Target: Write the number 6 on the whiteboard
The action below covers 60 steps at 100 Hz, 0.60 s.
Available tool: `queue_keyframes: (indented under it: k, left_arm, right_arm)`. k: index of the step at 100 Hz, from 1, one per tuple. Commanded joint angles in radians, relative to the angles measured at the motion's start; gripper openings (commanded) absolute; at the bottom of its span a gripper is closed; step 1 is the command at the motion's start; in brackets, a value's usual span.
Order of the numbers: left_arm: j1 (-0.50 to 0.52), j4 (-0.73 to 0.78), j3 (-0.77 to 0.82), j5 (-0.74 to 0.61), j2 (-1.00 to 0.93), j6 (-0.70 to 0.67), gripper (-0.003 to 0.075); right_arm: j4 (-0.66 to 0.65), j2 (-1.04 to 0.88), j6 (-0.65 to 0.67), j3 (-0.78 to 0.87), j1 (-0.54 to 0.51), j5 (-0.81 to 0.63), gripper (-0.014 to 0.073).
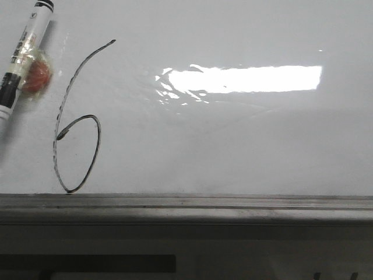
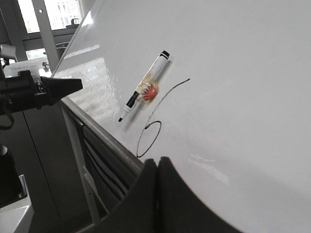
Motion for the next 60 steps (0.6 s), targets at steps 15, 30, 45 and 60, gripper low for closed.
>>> queue_keyframes:
  k: [15, 30, 45, 60]
  left_arm:
    - [0.014, 0.101, 0.044, 0.003, -0.031, -0.118, -0.0019]
    - [0.014, 0.107, 0.044, 0.141, -0.031, -0.126, -0.0019]
    - [0.014, 0.107, 0.044, 0.217, -0.031, -0.126, -0.0019]
    - [0.014, 0.107, 0.044, 0.217, -0.031, -0.126, -0.0019]
  right_arm:
    - [-0.013, 0.004, -0.004, -0.029, -0.007, -0.082, -0.0064]
    - [-0.013, 0.004, -0.004, -0.029, -0.007, -0.082, -0.0064]
    - [-0.013, 0.004, -0.004, -0.029, -0.007, -0.082, -0.0064]
    - [-0.013, 0.004, -0.004, -0.029, -0.007, -0.082, -0.0064]
